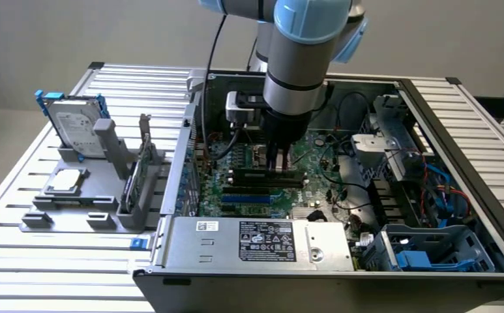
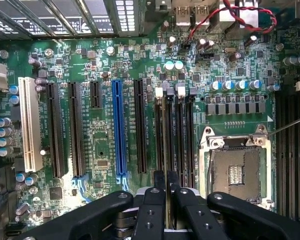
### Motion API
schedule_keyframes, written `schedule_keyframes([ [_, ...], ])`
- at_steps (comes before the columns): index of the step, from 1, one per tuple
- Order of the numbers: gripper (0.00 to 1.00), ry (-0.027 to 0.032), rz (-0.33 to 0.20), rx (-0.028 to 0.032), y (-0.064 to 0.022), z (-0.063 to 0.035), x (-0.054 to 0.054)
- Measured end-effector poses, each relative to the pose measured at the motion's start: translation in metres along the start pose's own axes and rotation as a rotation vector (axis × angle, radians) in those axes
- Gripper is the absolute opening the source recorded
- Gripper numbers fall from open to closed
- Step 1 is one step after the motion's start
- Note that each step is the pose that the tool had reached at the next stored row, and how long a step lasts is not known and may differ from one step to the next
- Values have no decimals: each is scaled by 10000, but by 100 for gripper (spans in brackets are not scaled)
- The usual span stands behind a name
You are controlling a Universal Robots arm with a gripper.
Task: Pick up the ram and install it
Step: 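Insert the ram into the slot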
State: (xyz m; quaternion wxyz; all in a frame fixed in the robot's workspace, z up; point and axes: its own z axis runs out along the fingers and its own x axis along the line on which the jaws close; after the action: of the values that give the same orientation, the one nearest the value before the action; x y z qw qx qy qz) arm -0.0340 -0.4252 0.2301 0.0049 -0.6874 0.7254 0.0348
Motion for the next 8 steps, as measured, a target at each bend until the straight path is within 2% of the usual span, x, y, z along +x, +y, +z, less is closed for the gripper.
schedule_keyframes([
  [8,14,11,0,3,-9,24,1],
])
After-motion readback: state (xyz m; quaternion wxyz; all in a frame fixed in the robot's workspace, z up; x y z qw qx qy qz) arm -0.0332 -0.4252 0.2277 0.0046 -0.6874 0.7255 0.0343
